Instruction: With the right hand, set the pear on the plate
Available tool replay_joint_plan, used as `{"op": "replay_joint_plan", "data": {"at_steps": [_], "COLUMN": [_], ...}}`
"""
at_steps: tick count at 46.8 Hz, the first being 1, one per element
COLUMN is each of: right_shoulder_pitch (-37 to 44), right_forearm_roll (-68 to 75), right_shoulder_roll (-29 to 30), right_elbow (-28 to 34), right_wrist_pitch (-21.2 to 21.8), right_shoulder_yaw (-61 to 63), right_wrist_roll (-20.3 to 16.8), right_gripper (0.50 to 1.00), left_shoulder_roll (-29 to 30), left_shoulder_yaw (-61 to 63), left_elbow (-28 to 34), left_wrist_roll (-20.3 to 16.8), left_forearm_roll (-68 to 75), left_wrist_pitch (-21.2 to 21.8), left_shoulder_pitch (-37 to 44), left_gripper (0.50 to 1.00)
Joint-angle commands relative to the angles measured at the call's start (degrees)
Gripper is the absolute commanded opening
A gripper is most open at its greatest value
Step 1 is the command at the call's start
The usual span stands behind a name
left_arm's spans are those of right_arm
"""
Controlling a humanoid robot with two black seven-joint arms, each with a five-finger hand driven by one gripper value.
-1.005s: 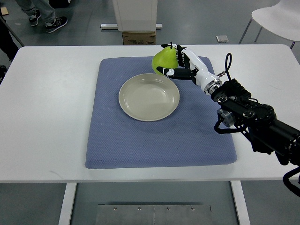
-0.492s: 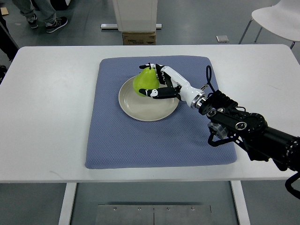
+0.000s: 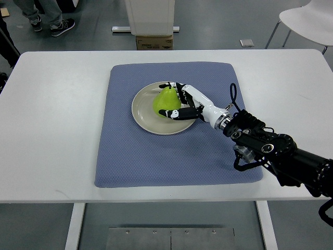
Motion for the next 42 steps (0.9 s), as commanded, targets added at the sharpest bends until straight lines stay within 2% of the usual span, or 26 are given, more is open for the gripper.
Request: {"op": "replay_joint_plan", "data": {"at_steps": [1,6,11,16,19,21,25,42], "right_shoulder_pitch": [-0.1,-0.3,-0.6,-0.6,-0.7,-0.8,-0.8,-0.5], "right_forearm_roll": [0.1,0.1,0.1,0.1,0.1,0.1,0.2,0.3], "right_shoulder_roll": [0.0,0.0,0.0,0.0,0.0,0.0,0.0,0.0], "right_elbow": [-0.6,-0.7,-0.7,-0.7,-0.7,-0.6,-0.6,-0.3], "right_wrist_pitch": [-0.4,-2.5,-3.0,-3.0,-3.0,-3.0,-3.0,-2.8], "right_shoulder_yaw": [0.1,0.1,0.1,0.1,0.0,0.1,0.2,0.3], "right_wrist_roll": [0.0,0.0,0.0,-0.2,-0.2,-0.2,-0.3,-0.6], "right_gripper": [0.500,0.500,0.577,0.692,0.792,0.840,0.987,0.998], "left_shoulder_roll": [0.0,0.0,0.0,0.0,0.0,0.0,0.0,0.0], "left_shoulder_yaw": [0.0,0.0,0.0,0.0,0.0,0.0,0.0,0.0], "left_elbow": [0.0,0.0,0.0,0.0,0.0,0.0,0.0,0.0], "left_wrist_roll": [0.0,0.0,-0.1,-0.1,0.0,-0.1,0.0,-0.1], "left_forearm_roll": [0.0,0.0,0.0,0.0,0.0,0.0,0.0,0.0], "left_wrist_pitch": [0.0,0.0,0.0,0.0,0.0,0.0,0.0,0.0], "left_shoulder_pitch": [0.0,0.0,0.0,0.0,-0.1,0.0,0.0,0.0], "left_gripper": [1.000,1.000,1.000,1.000,1.000,1.000,1.000,1.000]}}
